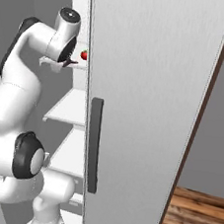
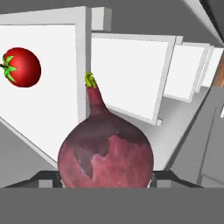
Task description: Take the onion and tomato out of the freezer and place them in the tupperware container on the counter. Then put the tupperware containing the vegetables back in the freezer.
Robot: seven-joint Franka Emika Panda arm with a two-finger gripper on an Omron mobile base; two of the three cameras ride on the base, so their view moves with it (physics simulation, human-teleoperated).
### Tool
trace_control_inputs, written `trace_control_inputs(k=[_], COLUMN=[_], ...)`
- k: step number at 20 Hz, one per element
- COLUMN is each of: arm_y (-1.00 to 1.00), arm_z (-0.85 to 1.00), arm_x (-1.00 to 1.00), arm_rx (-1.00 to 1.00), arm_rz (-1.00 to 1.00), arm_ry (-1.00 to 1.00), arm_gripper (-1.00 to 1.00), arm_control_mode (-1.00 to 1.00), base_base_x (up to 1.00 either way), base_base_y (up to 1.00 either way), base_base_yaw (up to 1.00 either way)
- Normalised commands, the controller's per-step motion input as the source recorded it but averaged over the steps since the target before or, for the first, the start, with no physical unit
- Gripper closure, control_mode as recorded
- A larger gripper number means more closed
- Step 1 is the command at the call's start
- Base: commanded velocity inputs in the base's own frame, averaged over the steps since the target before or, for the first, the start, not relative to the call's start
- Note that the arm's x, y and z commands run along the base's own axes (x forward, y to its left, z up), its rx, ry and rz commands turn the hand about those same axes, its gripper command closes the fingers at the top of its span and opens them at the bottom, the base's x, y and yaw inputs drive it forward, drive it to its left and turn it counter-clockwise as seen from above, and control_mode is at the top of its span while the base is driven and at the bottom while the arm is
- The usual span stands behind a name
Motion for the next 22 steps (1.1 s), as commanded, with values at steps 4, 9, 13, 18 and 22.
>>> trace_control_inputs(k=[4, 9, 13, 18, 22], arm_y=[-0.14, -0.2, -0.32, -0.38, -0.38], arm_z=[0.02, 0.13, 0.15, 0.09, 0.09], arm_x=[-0.86, -0.75, -0.61, -0.56, -0.62], arm_rx=[0.0, -0.02, -0.08, -0.16, -0.24], arm_rz=[0.0, 0.04, 0.12, 0.22, 0.29], arm_ry=[-0.01, -0.03, -0.02, -0.02, -0.08], arm_gripper=[1.0, 1.0, 1.0, 1.0, 1.0], arm_control_mode=[-1.0, -1.0, -1.0, -1.0, -1.0], base_base_x=[0.0, 0.0, 0.0, 0.0, 0.0], base_base_y=[0.0, 0.0, 0.0, 0.0, 0.0], base_base_yaw=[0.0, 0.0, 0.0, 0.0, 0.0])
